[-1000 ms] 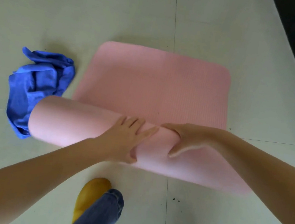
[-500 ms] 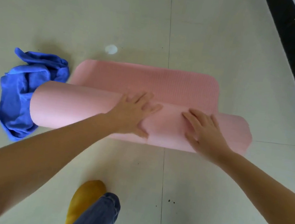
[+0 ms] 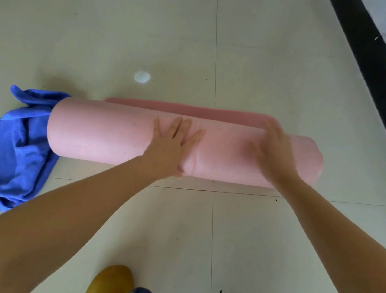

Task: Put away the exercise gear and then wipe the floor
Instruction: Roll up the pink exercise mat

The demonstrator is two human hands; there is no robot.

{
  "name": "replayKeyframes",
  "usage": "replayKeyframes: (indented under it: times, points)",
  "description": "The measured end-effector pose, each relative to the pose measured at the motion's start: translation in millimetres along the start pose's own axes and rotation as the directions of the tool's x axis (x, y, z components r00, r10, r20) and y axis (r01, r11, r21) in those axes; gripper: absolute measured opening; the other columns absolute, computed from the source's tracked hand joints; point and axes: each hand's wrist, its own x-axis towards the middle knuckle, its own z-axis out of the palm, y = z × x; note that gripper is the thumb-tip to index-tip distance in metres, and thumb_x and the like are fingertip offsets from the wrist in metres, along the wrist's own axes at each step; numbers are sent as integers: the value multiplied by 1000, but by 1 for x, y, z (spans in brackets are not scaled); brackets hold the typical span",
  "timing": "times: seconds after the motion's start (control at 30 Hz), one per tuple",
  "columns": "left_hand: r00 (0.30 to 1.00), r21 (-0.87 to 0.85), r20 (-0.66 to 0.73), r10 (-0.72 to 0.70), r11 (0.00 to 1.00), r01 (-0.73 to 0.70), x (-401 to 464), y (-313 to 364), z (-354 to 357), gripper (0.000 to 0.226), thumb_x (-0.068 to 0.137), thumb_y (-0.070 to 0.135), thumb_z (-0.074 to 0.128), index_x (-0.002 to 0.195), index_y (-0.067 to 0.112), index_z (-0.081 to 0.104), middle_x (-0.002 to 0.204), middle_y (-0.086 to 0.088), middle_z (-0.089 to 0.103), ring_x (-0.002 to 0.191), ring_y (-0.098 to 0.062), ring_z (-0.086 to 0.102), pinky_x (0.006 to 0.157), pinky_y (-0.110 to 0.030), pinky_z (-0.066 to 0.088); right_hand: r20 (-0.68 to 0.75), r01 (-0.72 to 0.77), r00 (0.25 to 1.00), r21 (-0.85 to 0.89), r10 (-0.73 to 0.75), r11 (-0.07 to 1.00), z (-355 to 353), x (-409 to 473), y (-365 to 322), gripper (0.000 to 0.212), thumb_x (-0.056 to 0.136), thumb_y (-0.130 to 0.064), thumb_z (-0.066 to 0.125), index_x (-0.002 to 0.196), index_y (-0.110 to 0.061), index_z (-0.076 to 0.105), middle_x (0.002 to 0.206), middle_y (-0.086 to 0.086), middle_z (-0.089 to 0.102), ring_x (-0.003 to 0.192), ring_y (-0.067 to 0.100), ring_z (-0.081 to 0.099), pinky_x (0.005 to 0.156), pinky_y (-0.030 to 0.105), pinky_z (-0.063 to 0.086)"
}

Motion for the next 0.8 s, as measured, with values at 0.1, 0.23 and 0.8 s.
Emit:
replayKeyframes:
  times: [0.1, 0.23, 0.8]
  points:
    - [997, -58, 80, -19, 998, 24, 27, -10, -12, 123, 68, 63, 66, 146, 26, -21, 157, -14, -9, 145, -31, -7, 108, -69, 9, -223, -427, 849, 247, 480, 870, -11, -4, 36, 64, 95, -35, 50, 146, -6, 25, 152, 16, 26, 137, 36, 31, 114, 43, 24]
    - [986, -98, 167, 8, 995, 8, 48, -23, -24, 127, 62, 65, 70, 147, 27, -17, 157, -10, -3, 146, -28, -2, 108, -68, 10, 98, -654, 620, 612, 778, 444, -7, -16, 66, 85, 88, -56, 49, 150, -10, 14, 152, 13, 27, 134, 35, 36, 109, 45, 33]
    - [987, -250, 145, 74, 968, -36, 57, -43, -23, 110, 50, 89, 34, 146, 43, 4, 156, 2, 16, 143, -20, 14, 113, -55, 6, 181, -616, 743, 562, 644, 552, -24, -46, 86, 58, 90, -48, 55, 119, 4, 53, 108, 11, 57, 95, 26, 54, 75, 31, 39]
